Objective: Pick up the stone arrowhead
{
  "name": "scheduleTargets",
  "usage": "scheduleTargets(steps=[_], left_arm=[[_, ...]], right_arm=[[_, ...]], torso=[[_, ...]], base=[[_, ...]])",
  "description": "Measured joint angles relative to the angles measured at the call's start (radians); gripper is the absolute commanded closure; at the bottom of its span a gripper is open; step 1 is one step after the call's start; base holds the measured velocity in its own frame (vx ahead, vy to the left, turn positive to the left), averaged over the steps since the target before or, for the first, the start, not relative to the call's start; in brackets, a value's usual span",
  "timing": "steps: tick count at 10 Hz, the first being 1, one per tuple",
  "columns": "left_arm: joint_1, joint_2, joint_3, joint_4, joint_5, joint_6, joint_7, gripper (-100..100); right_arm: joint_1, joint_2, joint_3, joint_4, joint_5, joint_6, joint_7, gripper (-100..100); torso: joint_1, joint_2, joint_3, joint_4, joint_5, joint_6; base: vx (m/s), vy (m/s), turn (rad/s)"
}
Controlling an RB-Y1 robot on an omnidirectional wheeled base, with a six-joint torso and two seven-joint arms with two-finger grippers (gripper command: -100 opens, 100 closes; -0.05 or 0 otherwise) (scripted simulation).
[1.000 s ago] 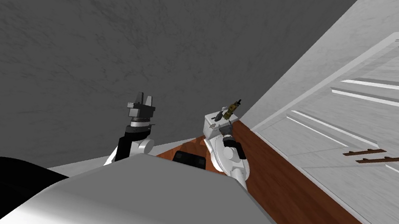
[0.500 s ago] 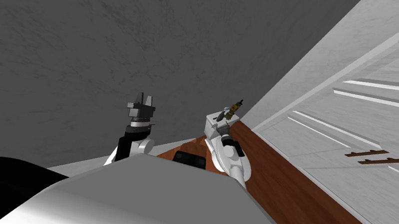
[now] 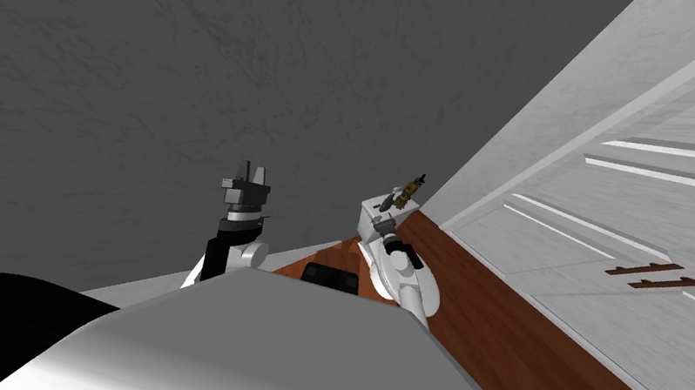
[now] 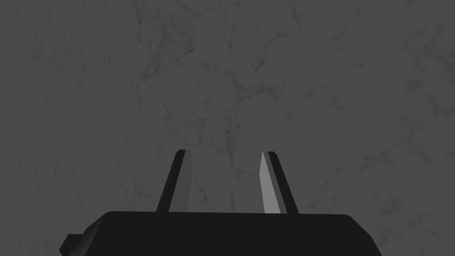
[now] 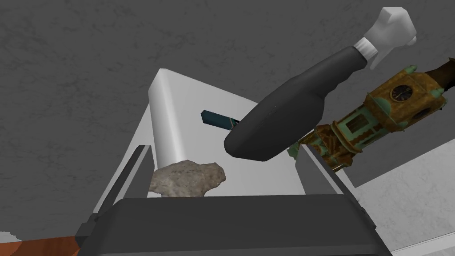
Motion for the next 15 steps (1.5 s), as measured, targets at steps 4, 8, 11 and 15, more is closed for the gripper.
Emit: scheduleTargets(steps=[4,8,11,15], left_arm=[[0.000,0.000,0.000,0.000,0.000,0.000,0.000,0],[0.000,0.000,0.000,0.000,0.000,0.000,0.000,0],[0.000,0.000,0.000,0.000,0.000,0.000,0.000,0],[0.000,0.000,0.000,0.000,0.000,0.000,0.000,0]], right_arm=[[-0.037,-0.001,-0.009,0.070,-0.124,0.075,-0.005,-100],[-0.062,0.003,-0.014,0.126,-0.224,0.143,-0.011,-100],[-0.090,0.003,-0.020,0.181,-0.304,0.187,-0.012,-100],[-0.107,0.006,-0.026,0.238,-0.413,0.248,-0.015,-100]], torso=[[0.000,0.000,0.000,0.000,0.000,0.000],[-0.001,0.000,0.000,0.000,0.000,0.000],[0.000,0.000,0.000,0.000,0.000,0.000],[-0.002,-0.001,0.000,0.000,0.000,0.000]], base=[[-0.007,0.032,0.007],[-0.006,0.022,0.008],[-0.002,0.025,0.010],[0.001,0.021,0.009]])
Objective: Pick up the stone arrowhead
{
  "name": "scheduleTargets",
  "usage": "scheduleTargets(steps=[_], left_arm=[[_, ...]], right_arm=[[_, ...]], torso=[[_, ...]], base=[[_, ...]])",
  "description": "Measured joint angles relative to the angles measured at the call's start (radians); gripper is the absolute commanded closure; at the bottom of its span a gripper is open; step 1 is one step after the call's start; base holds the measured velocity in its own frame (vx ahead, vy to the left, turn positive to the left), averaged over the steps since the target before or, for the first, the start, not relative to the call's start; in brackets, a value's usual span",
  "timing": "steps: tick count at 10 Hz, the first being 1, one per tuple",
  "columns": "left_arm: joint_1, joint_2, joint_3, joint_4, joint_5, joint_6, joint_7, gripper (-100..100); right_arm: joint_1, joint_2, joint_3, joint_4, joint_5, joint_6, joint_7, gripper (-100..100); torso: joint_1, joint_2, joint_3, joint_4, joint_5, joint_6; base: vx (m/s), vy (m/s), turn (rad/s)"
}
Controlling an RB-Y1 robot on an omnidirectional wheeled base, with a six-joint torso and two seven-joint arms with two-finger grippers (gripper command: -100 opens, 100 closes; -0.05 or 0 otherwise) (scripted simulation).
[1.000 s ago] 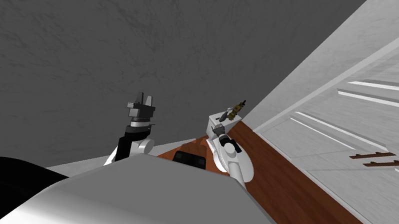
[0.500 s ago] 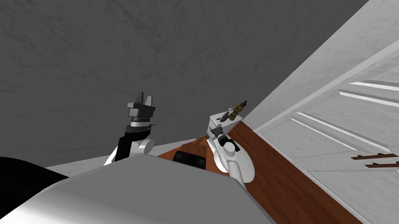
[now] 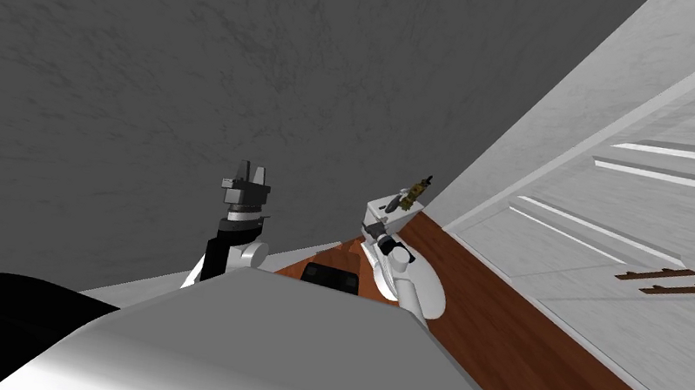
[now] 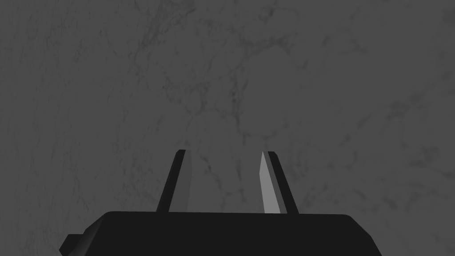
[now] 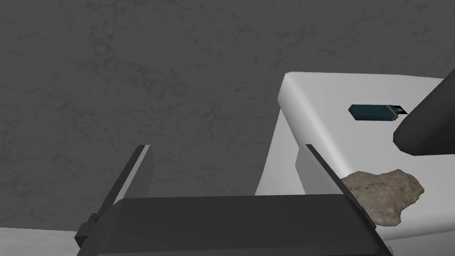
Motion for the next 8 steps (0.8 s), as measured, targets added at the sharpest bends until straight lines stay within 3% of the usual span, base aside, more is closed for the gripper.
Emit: scheduleTargets(steps=[8], left_arm=[[0.000,0.000,0.000,0.000,0.000,0.000,0.000,0]], right_arm=[[-0.054,0.009,-0.027,0.163,-0.235,0.145,-0.010,-100]], torso=[[-0.001,-0.001,0.000,0.000,0.000,0.000]], base=[[0.008,0.008,0.003]])
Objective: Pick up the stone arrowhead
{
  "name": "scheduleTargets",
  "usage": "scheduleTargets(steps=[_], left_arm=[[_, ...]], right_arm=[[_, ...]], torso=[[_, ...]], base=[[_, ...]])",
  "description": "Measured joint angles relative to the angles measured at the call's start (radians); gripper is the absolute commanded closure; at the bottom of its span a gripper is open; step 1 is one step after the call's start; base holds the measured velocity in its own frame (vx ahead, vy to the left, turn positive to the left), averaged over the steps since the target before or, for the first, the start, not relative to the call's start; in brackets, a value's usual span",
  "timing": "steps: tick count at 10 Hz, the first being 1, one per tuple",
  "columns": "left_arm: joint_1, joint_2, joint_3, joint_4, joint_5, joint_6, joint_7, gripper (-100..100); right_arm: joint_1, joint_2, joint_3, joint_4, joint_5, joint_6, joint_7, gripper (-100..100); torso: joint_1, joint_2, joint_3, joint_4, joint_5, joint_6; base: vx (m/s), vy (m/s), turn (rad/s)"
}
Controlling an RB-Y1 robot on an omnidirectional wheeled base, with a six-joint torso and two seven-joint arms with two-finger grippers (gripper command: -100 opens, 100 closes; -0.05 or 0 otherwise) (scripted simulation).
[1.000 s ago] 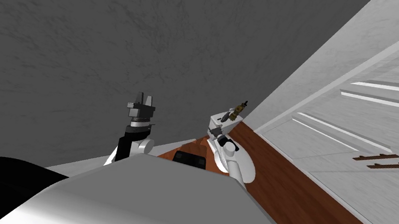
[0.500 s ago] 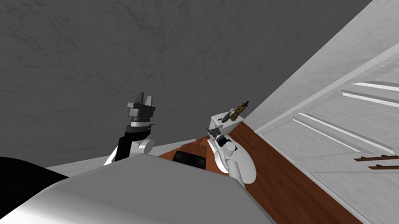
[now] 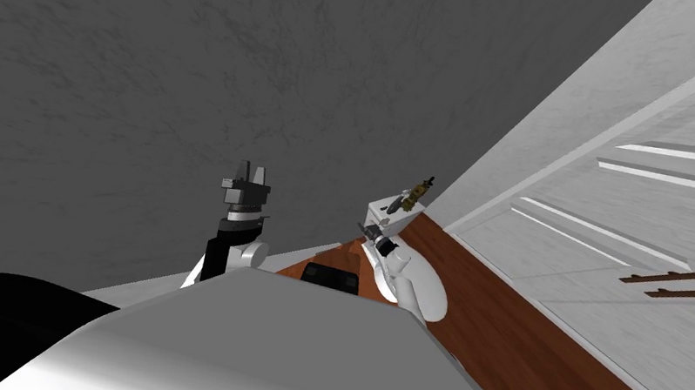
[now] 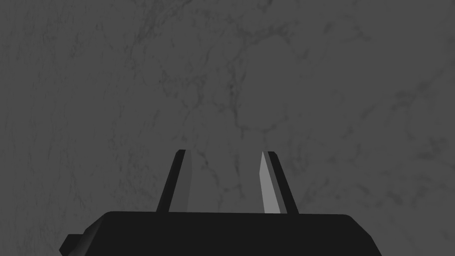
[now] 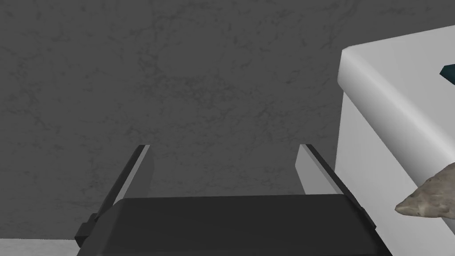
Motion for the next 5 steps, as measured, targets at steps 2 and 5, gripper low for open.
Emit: scheduleTargets(steps=[2,5], left_arm=[[0.000,0.000,0.000,0.000,0.000,0.000,0.000,0],[0.000,0.000,0.000,0.000,0.000,0.000,0.000,0]], right_arm=[[-0.010,0.004,-0.008,0.036,-0.056,0.031,0.001,-100],[-0.031,0.009,-0.022,0.105,-0.142,0.080,0.003,-100]], torso=[[0.000,0.000,0.000,0.000,0.000,0.000],[-0.001,0.000,0.000,0.000,0.000,0.000]], base=[[0.016,0.001,0.003],[0.014,-0.004,0.002]])
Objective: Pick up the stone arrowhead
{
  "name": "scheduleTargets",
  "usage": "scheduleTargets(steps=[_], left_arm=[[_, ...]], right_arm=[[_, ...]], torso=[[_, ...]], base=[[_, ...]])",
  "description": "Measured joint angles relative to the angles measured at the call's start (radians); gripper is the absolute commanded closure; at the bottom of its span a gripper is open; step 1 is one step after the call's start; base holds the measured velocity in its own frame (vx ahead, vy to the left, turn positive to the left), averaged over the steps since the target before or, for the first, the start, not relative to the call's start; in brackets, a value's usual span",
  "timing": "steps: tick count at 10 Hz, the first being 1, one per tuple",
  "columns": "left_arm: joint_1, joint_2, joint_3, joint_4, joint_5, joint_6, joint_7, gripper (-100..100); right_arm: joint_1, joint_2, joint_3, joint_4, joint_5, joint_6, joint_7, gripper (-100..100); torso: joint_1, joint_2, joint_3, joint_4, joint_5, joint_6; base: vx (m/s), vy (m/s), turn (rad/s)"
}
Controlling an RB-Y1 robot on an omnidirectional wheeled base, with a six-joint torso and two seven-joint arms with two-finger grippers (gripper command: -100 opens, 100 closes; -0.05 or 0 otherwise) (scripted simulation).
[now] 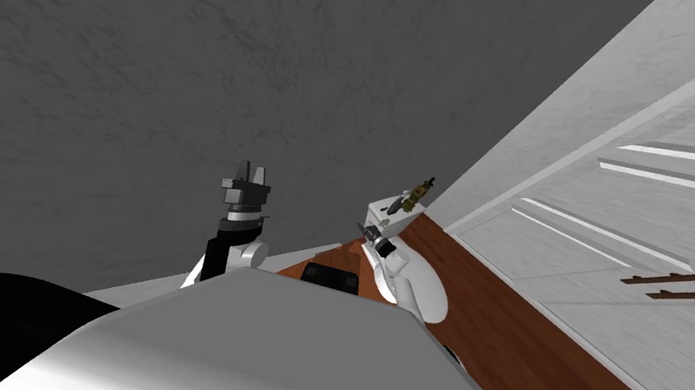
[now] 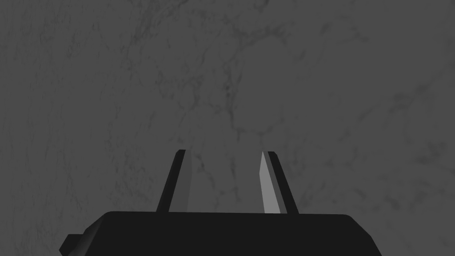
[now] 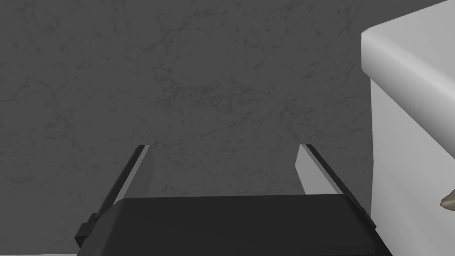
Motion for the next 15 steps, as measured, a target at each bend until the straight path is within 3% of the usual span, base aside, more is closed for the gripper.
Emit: scheduleTargets(steps=[7,15], left_arm=[[0.000,0.000,0.000,0.000,0.000,0.000,0.000,0],[0.000,0.000,0.000,0.000,0.000,0.000,0.000,0]], right_arm=[[-0.030,0.011,-0.030,0.146,-0.192,0.113,-0.008,-100],[-0.063,0.029,-0.080,0.351,-0.434,0.262,-0.018,-100]], torso=[[0.000,0.000,0.000,0.000,0.000,0.000],[-0.001,-0.001,-0.001,0.000,0.000,0.000]], base=[[0.019,-0.010,0.000],[0.029,-0.022,-0.002]])
